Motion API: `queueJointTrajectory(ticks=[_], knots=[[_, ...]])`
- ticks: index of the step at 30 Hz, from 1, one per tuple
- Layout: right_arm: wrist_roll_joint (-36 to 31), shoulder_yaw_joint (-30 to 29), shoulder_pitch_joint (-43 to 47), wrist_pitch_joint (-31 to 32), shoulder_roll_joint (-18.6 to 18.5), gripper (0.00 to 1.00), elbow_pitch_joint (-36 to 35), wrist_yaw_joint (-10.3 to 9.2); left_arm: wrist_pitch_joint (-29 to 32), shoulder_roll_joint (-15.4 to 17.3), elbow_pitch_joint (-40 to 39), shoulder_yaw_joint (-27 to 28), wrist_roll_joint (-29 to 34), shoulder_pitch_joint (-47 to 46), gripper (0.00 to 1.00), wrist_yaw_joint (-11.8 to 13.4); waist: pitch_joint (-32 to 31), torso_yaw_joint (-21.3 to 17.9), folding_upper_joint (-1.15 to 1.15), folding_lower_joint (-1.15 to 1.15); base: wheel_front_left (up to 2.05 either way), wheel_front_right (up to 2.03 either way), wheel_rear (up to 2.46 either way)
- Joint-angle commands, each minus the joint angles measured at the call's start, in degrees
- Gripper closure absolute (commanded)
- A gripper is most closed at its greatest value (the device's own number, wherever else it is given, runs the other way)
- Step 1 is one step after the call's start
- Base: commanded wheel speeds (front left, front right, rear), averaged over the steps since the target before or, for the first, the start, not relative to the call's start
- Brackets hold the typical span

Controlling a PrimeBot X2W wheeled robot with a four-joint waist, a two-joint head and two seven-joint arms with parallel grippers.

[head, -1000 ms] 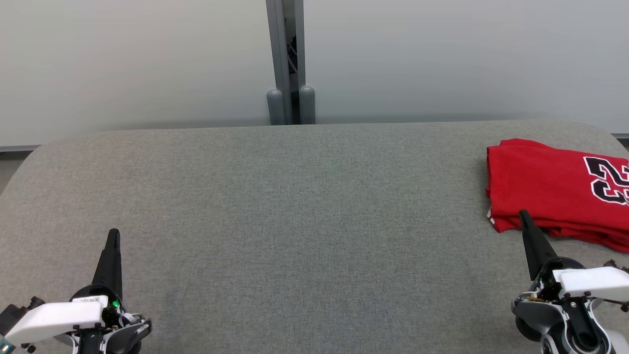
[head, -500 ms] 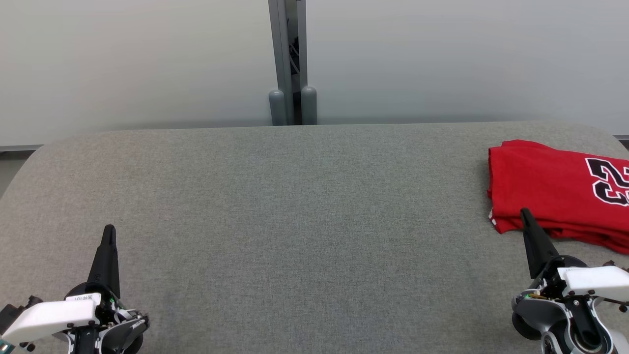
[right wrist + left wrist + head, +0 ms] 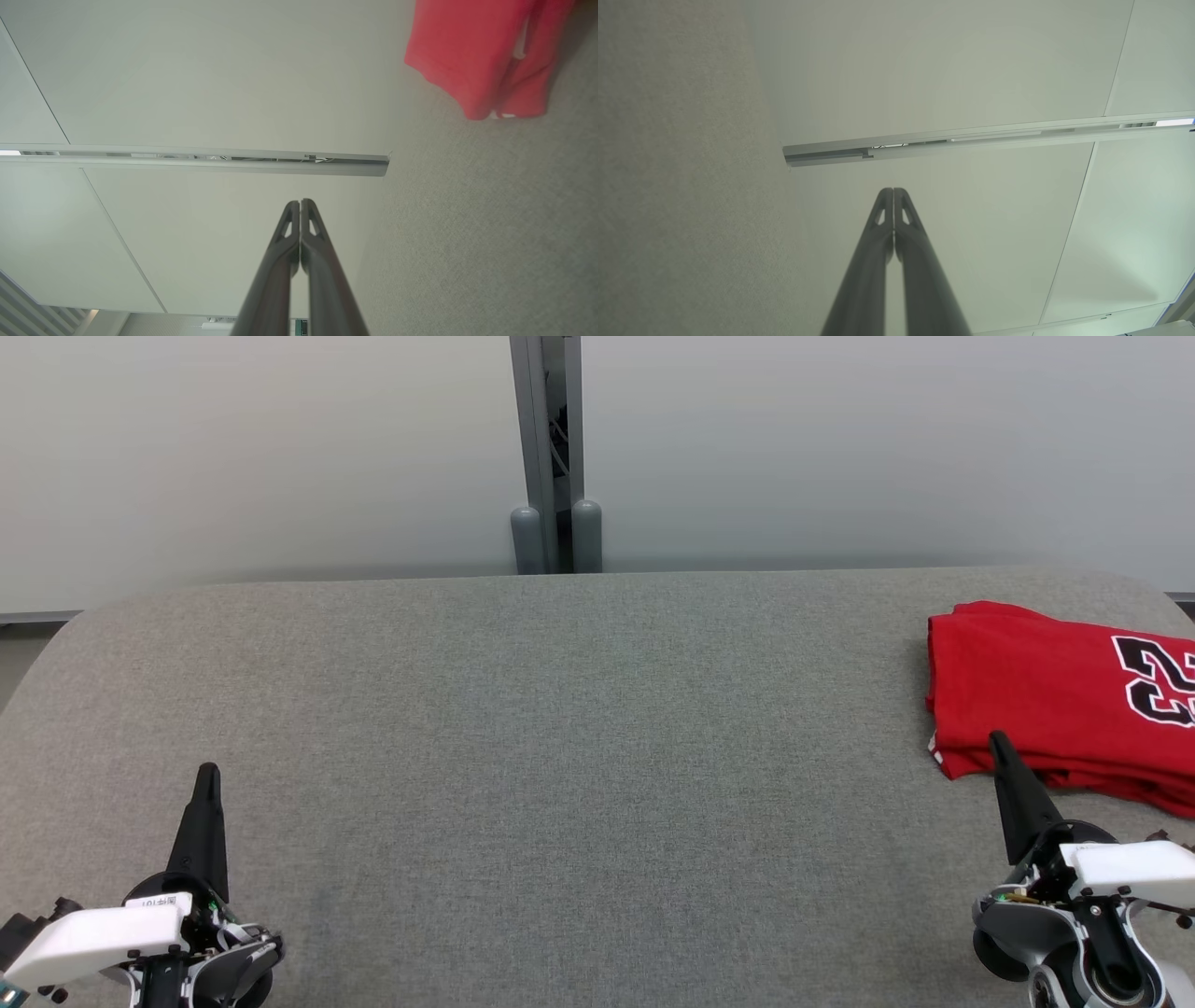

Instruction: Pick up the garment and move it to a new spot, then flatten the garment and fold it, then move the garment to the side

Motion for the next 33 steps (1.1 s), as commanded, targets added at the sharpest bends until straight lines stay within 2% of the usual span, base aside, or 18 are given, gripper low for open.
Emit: queueJointTrajectory(ticks=[1,33], knots=[[-0.1,-0.2,-0.3,0.3,-0.3,1.00,0.0,0.02,0.1,0.0,0.0,0.3,0.0,-0.9,1.00,-0.3,0.0,0.0,0.00,0.00,0.00,0.00,0.00],[-0.2,-0.3,-0.3,0.3,-0.2,1.00,0.0,0.02,0.5,-0.1,0.0,0.6,0.3,-0.9,1.00,-0.3,0.0,0.0,0.00,0.00,0.00,0.00,0.00]])
